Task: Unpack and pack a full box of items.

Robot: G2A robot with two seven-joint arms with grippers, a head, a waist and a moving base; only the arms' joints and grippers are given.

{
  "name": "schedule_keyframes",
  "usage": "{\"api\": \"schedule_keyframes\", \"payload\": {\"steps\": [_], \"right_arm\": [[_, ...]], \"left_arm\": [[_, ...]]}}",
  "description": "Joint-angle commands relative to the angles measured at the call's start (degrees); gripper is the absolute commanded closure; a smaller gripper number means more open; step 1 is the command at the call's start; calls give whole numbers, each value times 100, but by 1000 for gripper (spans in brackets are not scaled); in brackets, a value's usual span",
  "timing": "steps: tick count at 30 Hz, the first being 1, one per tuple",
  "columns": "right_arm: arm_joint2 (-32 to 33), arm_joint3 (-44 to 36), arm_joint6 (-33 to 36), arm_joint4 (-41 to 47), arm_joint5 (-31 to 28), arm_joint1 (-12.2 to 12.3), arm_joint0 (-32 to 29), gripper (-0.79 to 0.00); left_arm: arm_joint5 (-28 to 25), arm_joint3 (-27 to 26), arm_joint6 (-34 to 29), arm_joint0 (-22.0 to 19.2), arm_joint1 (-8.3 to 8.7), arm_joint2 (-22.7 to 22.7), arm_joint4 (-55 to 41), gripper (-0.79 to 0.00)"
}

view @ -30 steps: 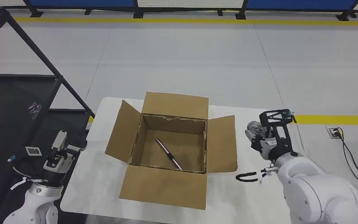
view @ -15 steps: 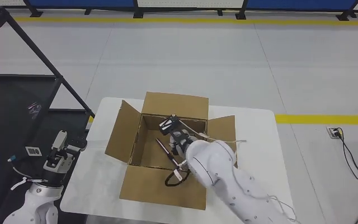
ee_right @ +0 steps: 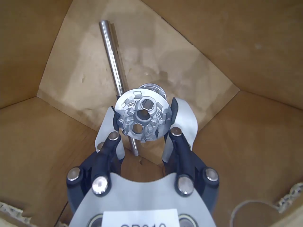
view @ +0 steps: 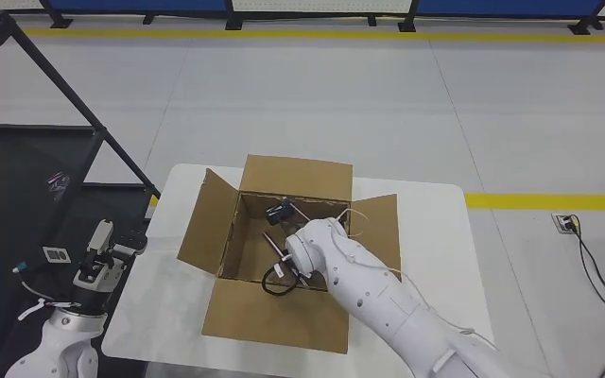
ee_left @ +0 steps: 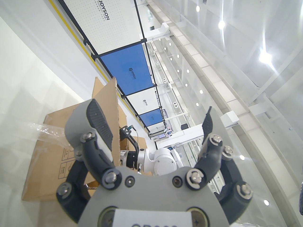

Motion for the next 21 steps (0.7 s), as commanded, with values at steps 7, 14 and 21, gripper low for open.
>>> {"api": "schedule_keyframes", "payload": {"steps": [7,14,21], "right_arm": [[-22,758,-236,289,-236,-246,215,-610],[74,799,-412,322,-305,-306,220,-711],[402,-311,-475,-48,-96,-98,-83,-785]], "left_arm": [[0,0,0,0,0,0,0,-785],[0,0,0,0,0,0,0,-785],[93,45,214,-58,24,12,331,-785]]}}
